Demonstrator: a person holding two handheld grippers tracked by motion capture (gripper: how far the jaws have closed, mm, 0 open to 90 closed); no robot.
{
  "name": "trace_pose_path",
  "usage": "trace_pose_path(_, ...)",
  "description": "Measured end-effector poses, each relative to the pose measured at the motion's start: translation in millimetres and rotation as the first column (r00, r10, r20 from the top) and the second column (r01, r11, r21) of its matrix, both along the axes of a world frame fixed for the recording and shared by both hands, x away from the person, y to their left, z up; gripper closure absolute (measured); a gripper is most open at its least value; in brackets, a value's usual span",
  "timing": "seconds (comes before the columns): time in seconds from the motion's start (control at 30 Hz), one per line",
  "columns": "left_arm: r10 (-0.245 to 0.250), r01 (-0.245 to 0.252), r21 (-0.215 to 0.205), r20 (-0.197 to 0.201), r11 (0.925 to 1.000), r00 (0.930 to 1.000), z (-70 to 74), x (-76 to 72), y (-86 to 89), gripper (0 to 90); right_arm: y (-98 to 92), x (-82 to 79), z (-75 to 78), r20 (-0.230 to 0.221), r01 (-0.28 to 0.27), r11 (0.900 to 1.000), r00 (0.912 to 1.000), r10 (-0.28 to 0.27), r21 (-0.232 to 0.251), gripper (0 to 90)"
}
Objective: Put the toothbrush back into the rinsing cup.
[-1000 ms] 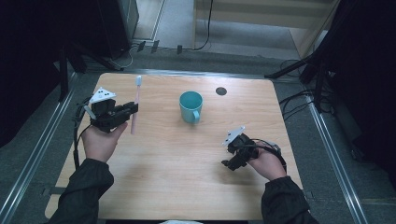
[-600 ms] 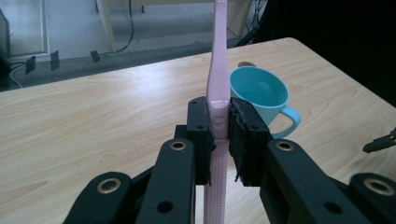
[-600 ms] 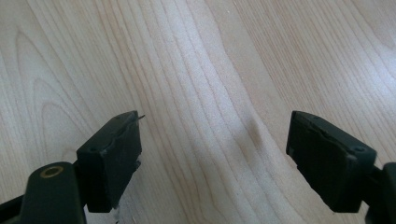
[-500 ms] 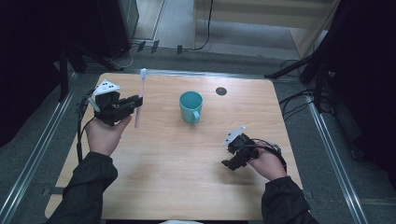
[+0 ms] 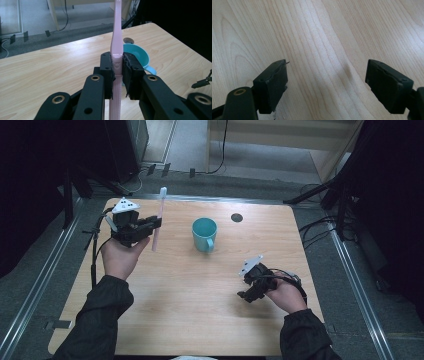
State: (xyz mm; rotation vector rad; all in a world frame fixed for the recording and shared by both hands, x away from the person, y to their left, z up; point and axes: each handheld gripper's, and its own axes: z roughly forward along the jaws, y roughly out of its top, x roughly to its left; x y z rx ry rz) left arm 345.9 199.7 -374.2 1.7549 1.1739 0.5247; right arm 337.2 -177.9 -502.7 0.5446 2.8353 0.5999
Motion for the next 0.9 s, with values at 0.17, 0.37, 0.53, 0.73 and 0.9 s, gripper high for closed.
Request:
trace_pose_path(0.17,0.001,-0.001,-0.003,-0.007,1.0,1.0,-0.4,5.7,-3.2,78.6,0.0,-0.1,0.0,-0.001,0.0,1.0,1.0,0.0,0.0,18.0)
trace_pose_path(0.37,-0.006,0.006,-0.002,-0.02,1.0,0.9998,1.1,15.0,-9.1,78.5,-0.1,-0.2,0.1,0.0,0.0,1.0,1.0,0.0,0.003,18.0)
trace_pose_path(0.53,-0.017,0.018,0.008,-0.025,0.9998,0.9995,2.9,23.3,-16.7,78.5,-0.1,-0.4,0.0,0.002,0.001,1.0,1.0,-0.001,0.005,18.0)
trace_pose_path(0.73,-0.026,0.027,0.011,-0.03,0.9996,0.9992,3.1,31.5,-23.8,78.5,-0.4,-1.0,0.1,-0.001,0.004,1.0,1.0,-0.004,0.005,18.0)
trace_pose_path(0.9,-0.031,0.031,0.011,-0.034,0.9994,0.999,3.5,37.6,-28.9,78.5,-0.8,-1.2,0.3,0.0,0.005,1.0,1.0,-0.005,0.008,18.0)
